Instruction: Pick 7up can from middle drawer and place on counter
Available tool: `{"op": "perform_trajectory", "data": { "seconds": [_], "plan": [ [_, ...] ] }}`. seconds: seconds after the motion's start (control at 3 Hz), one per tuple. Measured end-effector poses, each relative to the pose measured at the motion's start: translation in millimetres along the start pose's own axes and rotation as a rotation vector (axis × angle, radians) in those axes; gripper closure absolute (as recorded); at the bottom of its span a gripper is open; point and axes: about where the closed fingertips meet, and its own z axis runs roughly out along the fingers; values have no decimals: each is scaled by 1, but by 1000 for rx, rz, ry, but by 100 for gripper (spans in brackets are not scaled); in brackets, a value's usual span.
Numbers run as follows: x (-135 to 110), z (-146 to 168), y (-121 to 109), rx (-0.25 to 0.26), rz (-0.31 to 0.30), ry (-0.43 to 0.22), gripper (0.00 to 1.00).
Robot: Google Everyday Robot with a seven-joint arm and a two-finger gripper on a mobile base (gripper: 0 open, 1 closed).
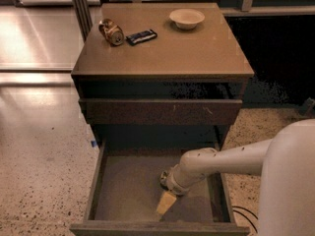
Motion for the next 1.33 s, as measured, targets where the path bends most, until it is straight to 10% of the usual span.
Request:
{"op": "perform_trajectory", "data": {
  "seconds": [1.33],
  "plan": [
    [2, 11, -63, 81, 83, -26, 0]
  ]
}}
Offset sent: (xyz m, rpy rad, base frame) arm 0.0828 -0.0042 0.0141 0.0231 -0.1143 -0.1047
